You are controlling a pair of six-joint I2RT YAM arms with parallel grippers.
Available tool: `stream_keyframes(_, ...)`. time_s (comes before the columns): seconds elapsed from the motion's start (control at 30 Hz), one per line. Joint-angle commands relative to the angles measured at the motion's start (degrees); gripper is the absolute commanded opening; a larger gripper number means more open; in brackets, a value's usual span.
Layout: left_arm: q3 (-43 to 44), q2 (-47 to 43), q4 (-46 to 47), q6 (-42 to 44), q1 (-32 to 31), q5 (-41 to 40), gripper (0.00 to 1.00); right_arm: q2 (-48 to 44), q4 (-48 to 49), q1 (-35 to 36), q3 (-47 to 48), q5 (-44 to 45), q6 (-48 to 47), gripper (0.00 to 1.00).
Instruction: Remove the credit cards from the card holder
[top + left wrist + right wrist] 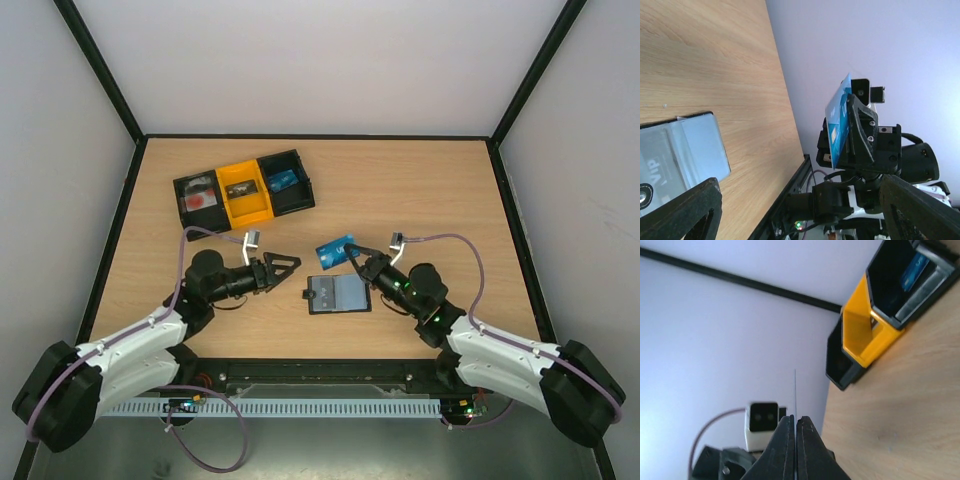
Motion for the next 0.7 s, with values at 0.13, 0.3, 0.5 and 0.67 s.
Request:
stream_keyframes(0.13, -2.0, 2.0, 14.7, -7.0, -3.9, -6.4, 0.78, 5.9, 13.2, 0.1, 1.9, 12.0, 9.1, 0.02)
stream_keyframes(0.3, -1.8, 7.2, 23.1, -9.4, -6.8, -8.7, 0.62, 10.0, 16.4, 0.3, 3.0, 10.4, 11.9, 0.02)
stream_keyframes(0.5, 0.8, 11.5, 24.9, -8.7, -7.1, -9.3, 0.53, 11.6, 16.5, 1.0, 3.4, 9.4, 14.3, 0.02)
stream_keyframes(0.67, 3.4, 13.5, 24.8, -7.6, -7.2, -8.8, 0.45, 11.2, 16.0, 1.6, 3.2, 9.0, 14.9, 0.02)
